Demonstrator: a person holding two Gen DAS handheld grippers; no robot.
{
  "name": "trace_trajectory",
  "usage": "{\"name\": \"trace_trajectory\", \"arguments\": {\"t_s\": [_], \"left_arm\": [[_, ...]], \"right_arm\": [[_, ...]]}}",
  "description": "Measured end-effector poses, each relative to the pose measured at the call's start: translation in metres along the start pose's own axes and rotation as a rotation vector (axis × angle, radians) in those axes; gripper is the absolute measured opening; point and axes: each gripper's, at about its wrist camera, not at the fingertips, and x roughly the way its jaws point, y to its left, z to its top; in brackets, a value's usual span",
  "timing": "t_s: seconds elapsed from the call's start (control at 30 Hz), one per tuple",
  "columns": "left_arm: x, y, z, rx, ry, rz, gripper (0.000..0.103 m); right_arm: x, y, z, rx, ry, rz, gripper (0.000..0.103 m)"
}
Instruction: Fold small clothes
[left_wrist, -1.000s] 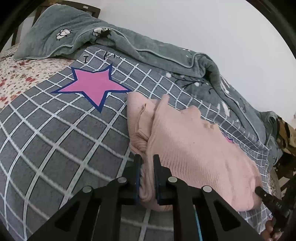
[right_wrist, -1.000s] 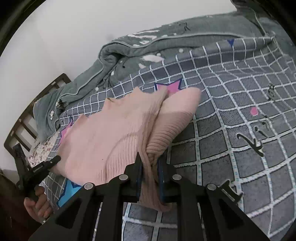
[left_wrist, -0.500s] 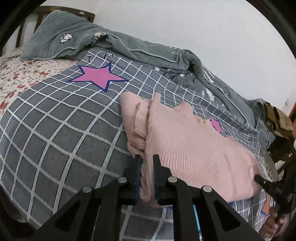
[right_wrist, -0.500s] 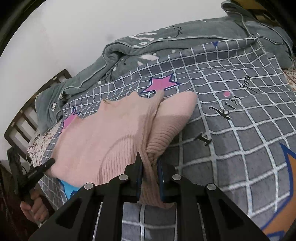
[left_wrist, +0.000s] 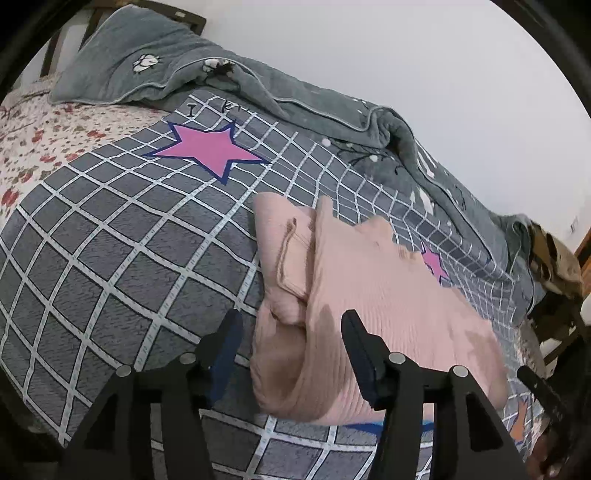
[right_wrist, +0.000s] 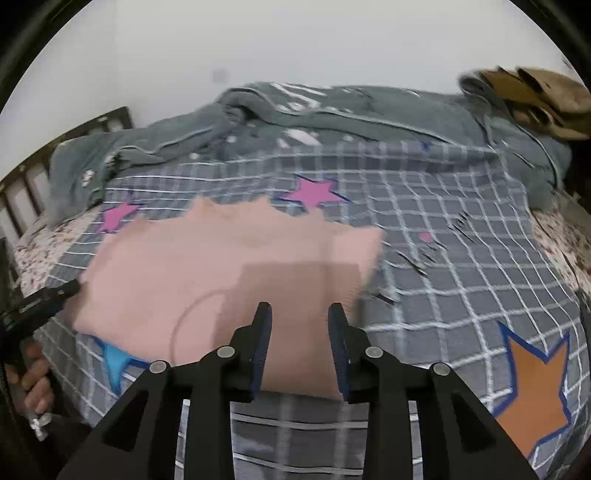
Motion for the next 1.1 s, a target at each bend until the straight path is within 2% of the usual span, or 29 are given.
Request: {"name": "trace_trajectory", "arguments": {"t_s": [0.1, 0.27, 0.37, 0.57, 0.77, 0.93, 1.1], "left_arm": [[0.003, 0.005, 0.005, -0.023, 0.002, 0.02, 0.055], [0.01, 0.017, 0.011, -0.094, 0.039, -0.001, 0.055], [0.01, 0.019, 0.014, -0.102, 0.042, -0.001, 0.055], [0.007, 0.025, 0.018, -0.117, 0.053, -0.02, 0.055], [0.011, 0.031, 0.021, -0.146, 0.07, -0.028, 0.055], [0.014, 0.03, 0.022, -0.135, 0.087, -0.031, 0.055], [0.017, 0.031, 0.022, -0.137, 0.12, -0.084, 0.055]], "right_arm": [[0.001, 0.029, 0.003, -0.035, -0.014, 0.044, 0.035], [0.021, 0.078, -0.011, -0.043, -0.043, 0.096, 0.035], [0.044, 0.094, -0.02, -0.062, -0.017, 0.067, 0.035], [0.07, 0.107, -0.023, -0.092, -0.023, -0.014, 0.035], [0.093, 0.119, 0.0, -0.09, -0.027, -0.074, 0.035], [0.113, 0.12, 0.02, -0.034, 0.005, -0.078, 0.035], [0.114, 0.12, 0.017, -0.034, 0.01, -0.081, 0.035]]}}
